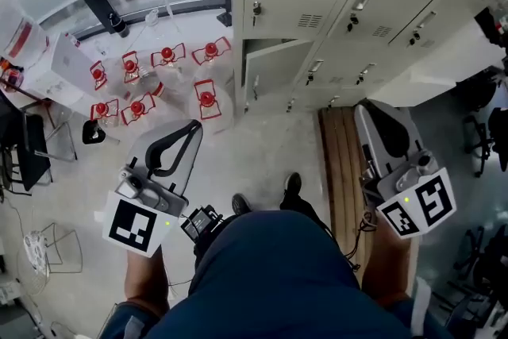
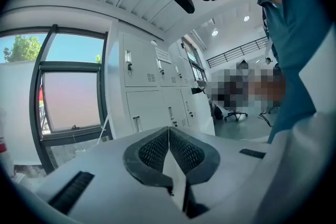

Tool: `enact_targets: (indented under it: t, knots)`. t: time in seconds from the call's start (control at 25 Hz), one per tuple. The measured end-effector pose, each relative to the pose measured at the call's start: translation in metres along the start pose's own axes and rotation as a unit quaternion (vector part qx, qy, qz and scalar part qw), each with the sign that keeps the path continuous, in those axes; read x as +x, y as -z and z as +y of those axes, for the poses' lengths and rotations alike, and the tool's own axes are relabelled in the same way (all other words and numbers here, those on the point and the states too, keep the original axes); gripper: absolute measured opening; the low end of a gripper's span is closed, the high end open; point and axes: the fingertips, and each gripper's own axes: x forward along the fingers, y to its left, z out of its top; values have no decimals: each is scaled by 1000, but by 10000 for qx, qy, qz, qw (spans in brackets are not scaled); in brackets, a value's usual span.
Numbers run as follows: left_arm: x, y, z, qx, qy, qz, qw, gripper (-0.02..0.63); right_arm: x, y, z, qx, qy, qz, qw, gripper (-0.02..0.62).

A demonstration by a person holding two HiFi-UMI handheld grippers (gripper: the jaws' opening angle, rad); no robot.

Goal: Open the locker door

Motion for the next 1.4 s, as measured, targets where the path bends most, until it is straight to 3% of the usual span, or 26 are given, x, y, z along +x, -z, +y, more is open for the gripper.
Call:
enact_targets:
  t: [0.44,0.64,1.0,1.4]
  knots:
    - [36,19,-32,-128,648,74,9978,18,-33,25,-23,540,554,-20,9970,38]
    - [60,4,-59,-72,865,-60,9962,18,-60,35,-44,599,735,78,9955,38]
    - [128,-21,-122,68,891,53,9960,18,-103,32,-124,624,736,-175,9952,38]
    - [220,-48,-212,62,1096,41,9939,18,-172,54,-221,755,822,-110,9937,40]
